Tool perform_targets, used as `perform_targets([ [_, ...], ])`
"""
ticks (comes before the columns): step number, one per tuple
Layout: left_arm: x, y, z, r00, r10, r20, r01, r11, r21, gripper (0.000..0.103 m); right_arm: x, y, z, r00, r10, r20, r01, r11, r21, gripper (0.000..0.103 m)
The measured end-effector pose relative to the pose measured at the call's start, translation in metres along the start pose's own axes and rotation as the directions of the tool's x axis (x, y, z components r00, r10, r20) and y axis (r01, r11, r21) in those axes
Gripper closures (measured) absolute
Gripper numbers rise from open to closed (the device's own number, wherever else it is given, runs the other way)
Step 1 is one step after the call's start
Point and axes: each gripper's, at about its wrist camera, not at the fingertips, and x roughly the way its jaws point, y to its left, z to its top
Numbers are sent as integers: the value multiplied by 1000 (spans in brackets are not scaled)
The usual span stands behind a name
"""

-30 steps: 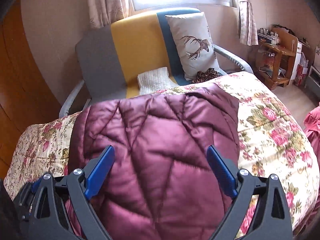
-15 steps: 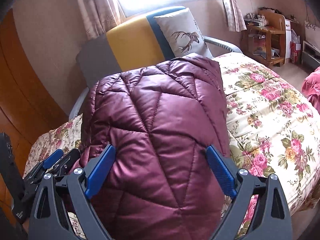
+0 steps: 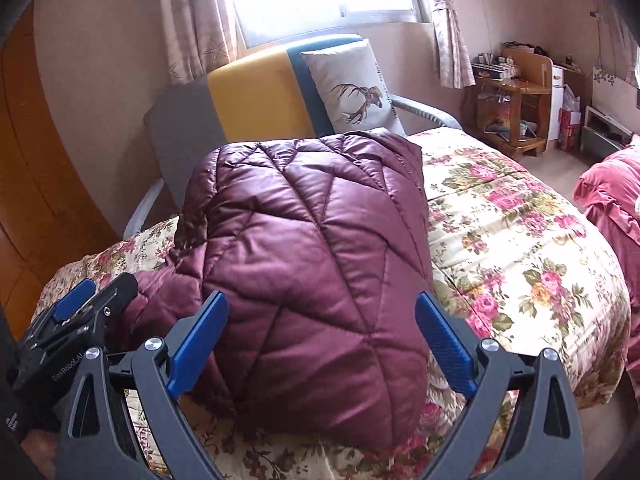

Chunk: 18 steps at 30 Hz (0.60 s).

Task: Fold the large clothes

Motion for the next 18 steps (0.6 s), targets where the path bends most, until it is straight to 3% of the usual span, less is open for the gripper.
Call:
perform_targets([
  [8, -26, 2, -17, 999, 24, 23, -24, 999, -26, 4, -35, 10, -21, 982, -181, 51, 181, 983, -1, 2],
  [18, -43, -2, -42, 998, 59, -10, -59, 998, -14, 4, -51, 25, -55, 961, -258, 99, 262, 964, -38, 2],
])
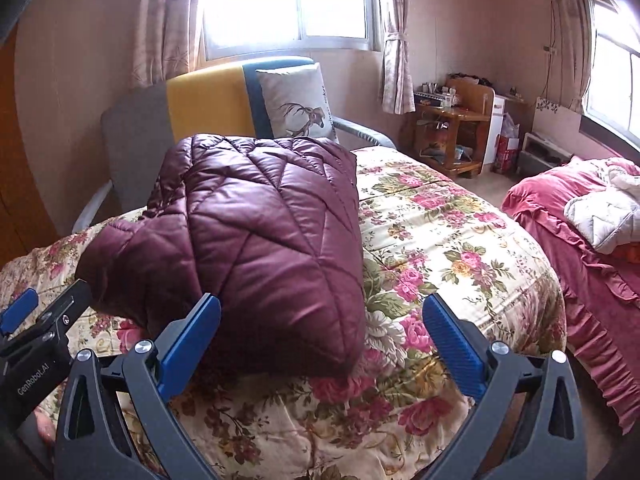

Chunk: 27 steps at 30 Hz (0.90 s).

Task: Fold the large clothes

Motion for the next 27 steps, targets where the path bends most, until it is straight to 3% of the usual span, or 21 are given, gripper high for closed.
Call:
perform_targets([
  [7, -6, -2, -8, 1000, 9, -23, -9, 1000, -4, 4, -1, -1, -9, 1000, -22, 7, 22, 1000, -8, 2],
  [27, -23, -19, -8, 1000, 19, 15, -20, 1000, 18, 4, -8, -3, -17, 999, 1, 36, -1, 1000, 6, 2],
])
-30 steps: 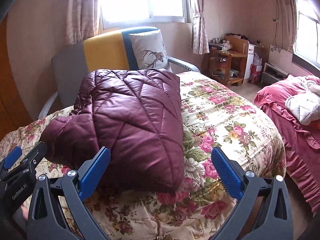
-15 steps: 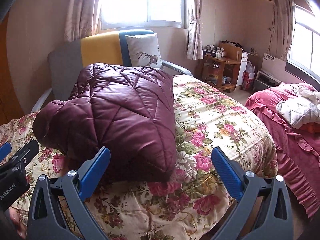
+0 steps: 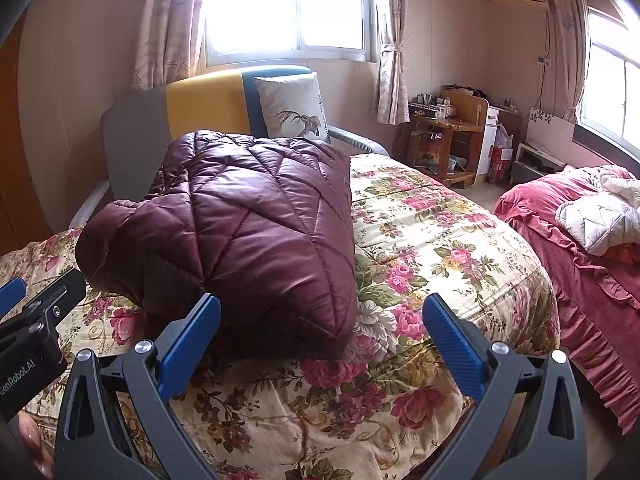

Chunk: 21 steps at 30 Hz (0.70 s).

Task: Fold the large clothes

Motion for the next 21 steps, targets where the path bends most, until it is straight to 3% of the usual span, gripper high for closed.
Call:
perform_targets([
  [21, 2, 1, -4, 1000, -5, -16, 5, 1000, -8, 4, 2, 3, -3, 1000, 6, -7, -6, 1000, 2, 2],
])
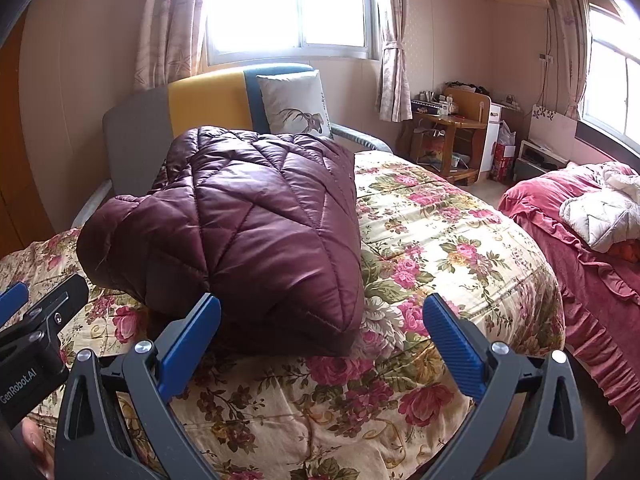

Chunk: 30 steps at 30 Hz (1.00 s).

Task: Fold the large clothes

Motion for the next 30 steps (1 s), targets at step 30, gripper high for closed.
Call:
perform_targets([
  [30, -3, 3, -3, 1000, 1, -4, -1, 1000, -9, 4, -1, 5, -3, 1000, 17, -4, -17, 1000, 1, 2],
])
